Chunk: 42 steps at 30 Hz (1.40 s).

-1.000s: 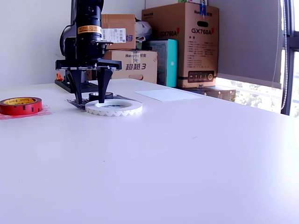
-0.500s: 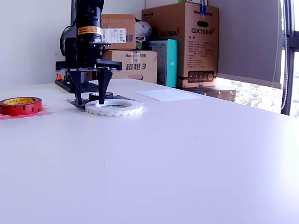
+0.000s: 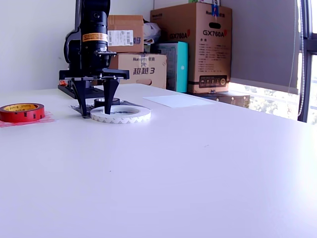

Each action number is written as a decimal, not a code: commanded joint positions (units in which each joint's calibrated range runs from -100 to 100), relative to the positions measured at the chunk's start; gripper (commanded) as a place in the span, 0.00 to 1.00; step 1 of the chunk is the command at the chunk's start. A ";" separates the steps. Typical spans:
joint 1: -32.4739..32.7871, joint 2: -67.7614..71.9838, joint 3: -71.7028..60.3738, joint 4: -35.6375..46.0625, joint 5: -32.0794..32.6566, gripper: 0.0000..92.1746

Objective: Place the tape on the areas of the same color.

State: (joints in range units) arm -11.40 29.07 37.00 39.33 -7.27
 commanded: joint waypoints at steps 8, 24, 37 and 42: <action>0.12 0.30 -0.43 0.34 0.15 0.42; 0.12 -0.17 -2.88 0.34 0.89 0.00; 3.83 -0.54 -15.97 7.13 4.00 0.00; 10.70 -0.54 -18.87 8.48 2.45 0.00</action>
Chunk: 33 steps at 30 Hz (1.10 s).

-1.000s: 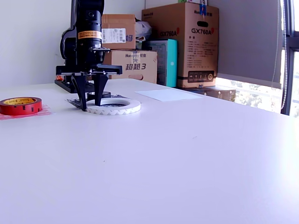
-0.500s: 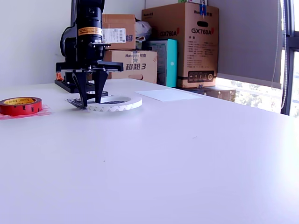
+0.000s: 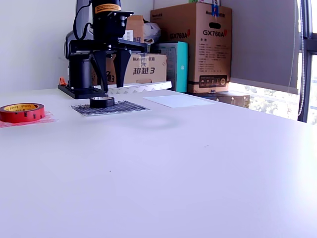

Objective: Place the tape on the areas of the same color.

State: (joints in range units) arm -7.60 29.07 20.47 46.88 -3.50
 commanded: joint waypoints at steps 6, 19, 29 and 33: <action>16.29 -3.44 -0.70 1.10 -5.42 0.00; 30.90 -16.91 21.74 0.17 -6.40 0.00; 30.50 -12.70 26.74 -3.90 -6.24 0.00; 30.19 -12.52 26.56 -3.99 -6.24 0.00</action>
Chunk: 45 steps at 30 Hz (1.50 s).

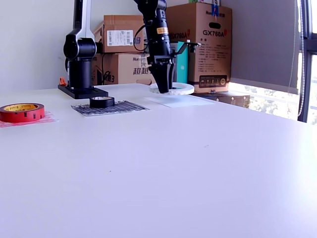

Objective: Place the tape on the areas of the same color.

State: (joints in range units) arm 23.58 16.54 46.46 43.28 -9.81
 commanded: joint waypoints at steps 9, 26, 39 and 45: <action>-2.57 0.39 -0.07 -0.55 0.08 0.00; -2.49 0.49 -3.07 -0.64 4.17 0.00; -2.81 5.35 -5.89 -1.66 5.81 0.00; -2.73 6.10 -6.52 -1.57 5.48 0.00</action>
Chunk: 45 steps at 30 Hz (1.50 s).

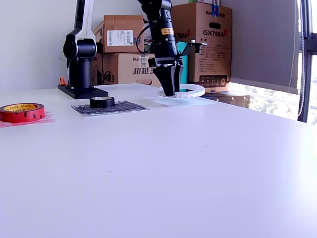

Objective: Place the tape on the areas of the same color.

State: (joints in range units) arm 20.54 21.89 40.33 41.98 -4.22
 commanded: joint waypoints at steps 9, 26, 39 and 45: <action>0.78 0.93 0.34 -0.28 -0.11 0.00; 0.46 0.93 0.43 -0.28 -0.20 0.37; 0.94 0.93 0.43 -0.11 -0.20 0.52; 1.81 -1.22 -1.12 0.74 -0.03 0.52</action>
State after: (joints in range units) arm 21.95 22.00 39.98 42.15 -4.63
